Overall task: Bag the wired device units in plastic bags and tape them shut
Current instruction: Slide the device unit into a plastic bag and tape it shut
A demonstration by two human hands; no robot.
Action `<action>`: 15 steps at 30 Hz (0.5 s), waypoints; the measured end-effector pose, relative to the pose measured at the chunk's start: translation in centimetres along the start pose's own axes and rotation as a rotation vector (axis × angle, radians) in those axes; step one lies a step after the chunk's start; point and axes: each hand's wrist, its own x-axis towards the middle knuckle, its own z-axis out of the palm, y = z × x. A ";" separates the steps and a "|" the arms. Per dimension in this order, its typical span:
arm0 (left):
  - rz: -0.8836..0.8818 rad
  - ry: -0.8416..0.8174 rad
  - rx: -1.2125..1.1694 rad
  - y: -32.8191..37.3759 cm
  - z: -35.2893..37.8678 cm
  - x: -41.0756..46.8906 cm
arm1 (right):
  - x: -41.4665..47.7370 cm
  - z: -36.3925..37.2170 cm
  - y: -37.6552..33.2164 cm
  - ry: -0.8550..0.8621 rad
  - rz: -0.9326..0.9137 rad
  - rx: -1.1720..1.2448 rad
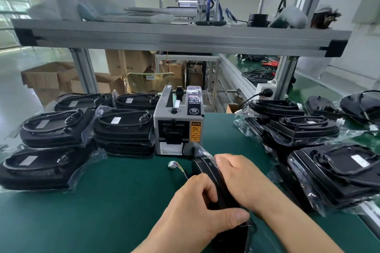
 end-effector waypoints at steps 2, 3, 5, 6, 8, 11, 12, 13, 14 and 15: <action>-0.014 -0.001 0.003 0.2 0.0 -0.1 | -0.4 0.0 -0.3 -0.034 -0.008 -0.002; -0.018 -0.002 0.006 0.2 0.0 -0.1 | -0.5 0.0 -0.3 -0.042 -0.012 -0.021; -0.019 -0.012 -0.013 0.4 -0.1 -0.2 | -0.4 0.3 -0.3 -0.020 -0.010 -0.034; -0.013 -0.018 -0.022 0.5 -0.2 -0.3 | -0.3 0.5 -0.1 0.006 -0.001 -0.025; -0.002 -0.027 0.000 0.5 -0.4 -0.3 | -0.2 0.8 0.1 0.046 0.012 -0.004; 0.021 -0.142 0.031 0.5 -1.6 0.0 | -0.1 1.2 0.7 0.082 0.007 -0.051; 0.026 -0.202 -0.002 0.5 -2.2 0.5 | -0.1 1.2 0.9 0.096 0.012 -0.061; 0.025 -0.215 -0.081 0.6 -3.0 1.3 | -0.1 1.3 1.0 0.103 0.021 -0.065; -0.003 -0.145 -0.210 0.5 -3.8 2.4 | -0.1 1.3 1.1 0.110 0.029 -0.068; -0.071 -0.014 -0.373 0.3 -4.6 3.9 | -0.1 1.3 1.2 0.123 0.036 -0.072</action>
